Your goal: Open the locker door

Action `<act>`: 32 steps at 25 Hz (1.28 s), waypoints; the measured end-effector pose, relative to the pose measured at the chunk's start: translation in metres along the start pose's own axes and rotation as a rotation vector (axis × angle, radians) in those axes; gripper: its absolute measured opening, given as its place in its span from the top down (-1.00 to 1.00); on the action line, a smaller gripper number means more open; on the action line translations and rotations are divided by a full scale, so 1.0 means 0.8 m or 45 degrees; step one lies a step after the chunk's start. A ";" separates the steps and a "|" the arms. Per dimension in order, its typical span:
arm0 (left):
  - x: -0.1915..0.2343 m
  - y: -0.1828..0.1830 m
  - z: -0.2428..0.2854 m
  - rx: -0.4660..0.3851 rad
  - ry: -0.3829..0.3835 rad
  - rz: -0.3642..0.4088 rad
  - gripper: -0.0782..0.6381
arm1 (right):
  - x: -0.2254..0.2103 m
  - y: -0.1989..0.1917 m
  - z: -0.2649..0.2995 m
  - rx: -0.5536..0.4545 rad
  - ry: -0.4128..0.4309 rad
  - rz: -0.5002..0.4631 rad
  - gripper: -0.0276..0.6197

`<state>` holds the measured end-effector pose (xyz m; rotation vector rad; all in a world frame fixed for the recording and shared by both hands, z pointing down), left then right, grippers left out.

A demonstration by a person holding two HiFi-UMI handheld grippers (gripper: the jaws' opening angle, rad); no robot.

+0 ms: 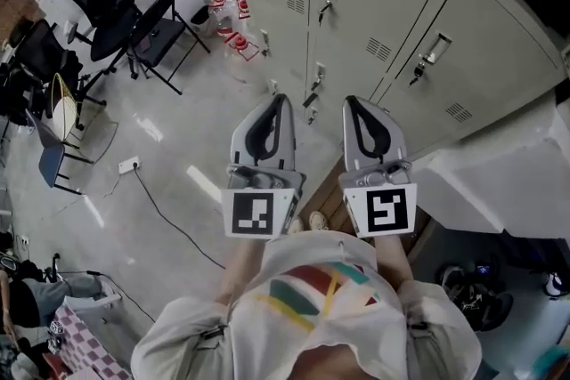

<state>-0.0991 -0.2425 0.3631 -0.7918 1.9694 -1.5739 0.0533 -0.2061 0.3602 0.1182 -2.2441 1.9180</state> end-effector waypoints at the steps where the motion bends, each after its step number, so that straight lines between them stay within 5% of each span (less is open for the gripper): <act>1: 0.002 -0.002 -0.002 0.008 0.014 0.002 0.74 | 0.004 -0.003 0.002 0.007 0.016 0.010 0.90; 20: 0.003 -0.007 -0.019 0.102 0.129 -0.040 0.74 | 0.027 -0.009 -0.005 0.043 0.094 0.030 0.90; 32: 0.002 -0.007 -0.020 0.063 0.136 -0.052 0.74 | 0.022 -0.012 -0.006 0.041 0.101 0.033 0.90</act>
Point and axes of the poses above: the fingertips, and each gripper's own axes: z forward along the fingers, x to its left, y out of its top, the point moved 8 cm from there along -z, backward along the fingers, and after that the axes turned 10 degrees about -y, right-handed, at the moved point
